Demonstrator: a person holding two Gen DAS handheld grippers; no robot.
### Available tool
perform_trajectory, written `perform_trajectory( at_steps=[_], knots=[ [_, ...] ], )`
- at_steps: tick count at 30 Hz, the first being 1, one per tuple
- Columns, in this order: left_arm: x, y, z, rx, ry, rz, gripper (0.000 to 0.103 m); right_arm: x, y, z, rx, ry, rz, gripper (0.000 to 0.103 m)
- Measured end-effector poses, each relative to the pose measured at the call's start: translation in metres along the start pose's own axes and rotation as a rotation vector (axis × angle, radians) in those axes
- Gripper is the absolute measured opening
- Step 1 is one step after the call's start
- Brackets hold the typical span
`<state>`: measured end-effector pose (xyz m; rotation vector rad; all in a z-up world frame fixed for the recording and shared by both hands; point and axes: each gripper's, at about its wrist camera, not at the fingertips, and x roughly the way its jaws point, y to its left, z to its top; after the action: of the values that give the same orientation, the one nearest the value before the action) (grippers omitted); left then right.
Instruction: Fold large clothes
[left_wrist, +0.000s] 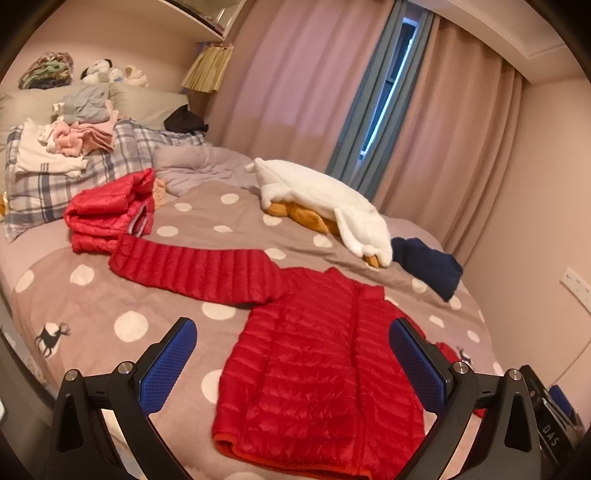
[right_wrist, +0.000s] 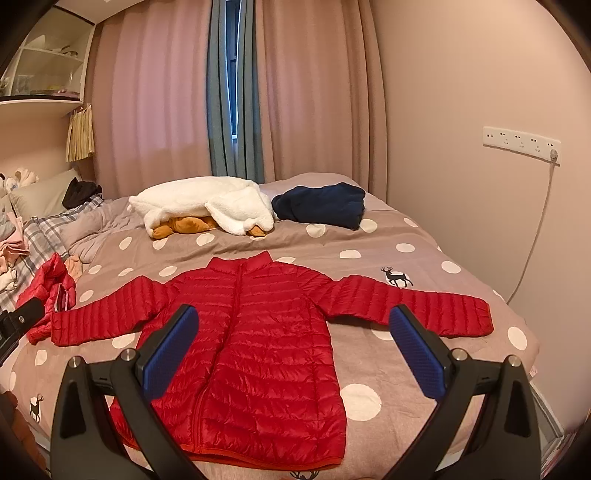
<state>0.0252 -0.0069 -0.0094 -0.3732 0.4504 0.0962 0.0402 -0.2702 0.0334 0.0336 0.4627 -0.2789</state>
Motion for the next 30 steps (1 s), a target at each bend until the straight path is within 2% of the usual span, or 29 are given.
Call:
perform_trajectory(
  at_steps=[3,7,9,11,14,17,19,21,24,27,30],
  knots=[
    [0.005,-0.001,0.000,0.000,0.003,0.000,0.102,0.002,0.000,0.000,0.004,0.005,0.002,0.103],
    [0.024,0.000,0.001,0.015,0.014,0.036,0.102,0.006,0.001,0.000,0.003,0.012,-0.004,0.103],
    [0.044,0.007,0.003,-0.004,0.038,0.010,0.102,0.014,0.001,0.000,0.004,0.027,0.003,0.103],
    [0.071,0.020,0.004,-0.066,0.072,-0.047,0.102,0.023,0.001,0.000,0.004,0.047,0.012,0.103],
    [0.107,0.041,0.004,-0.167,0.111,-0.091,0.102,0.046,0.003,-0.003,-0.008,0.095,0.016,0.103],
    [0.142,0.073,0.003,-0.280,0.082,-0.134,0.102,0.072,0.006,-0.009,-0.038,0.154,-0.009,0.103],
    [0.164,0.099,-0.001,-0.372,0.068,-0.110,0.102,0.085,0.009,-0.013,-0.075,0.183,-0.034,0.103],
    [0.187,0.127,-0.005,-0.493,0.099,-0.089,0.102,0.096,0.009,-0.016,-0.108,0.199,-0.048,0.103],
    [0.216,0.161,-0.004,-0.596,0.145,-0.067,0.102,0.109,0.005,-0.020,-0.128,0.214,-0.046,0.103],
    [0.233,0.190,0.003,-0.632,0.135,-0.063,0.102,0.123,-0.001,-0.022,-0.133,0.217,-0.041,0.103],
    [0.246,0.216,0.008,-0.628,0.108,-0.029,0.102,0.143,-0.014,-0.025,-0.082,0.212,-0.077,0.103]
  ],
)
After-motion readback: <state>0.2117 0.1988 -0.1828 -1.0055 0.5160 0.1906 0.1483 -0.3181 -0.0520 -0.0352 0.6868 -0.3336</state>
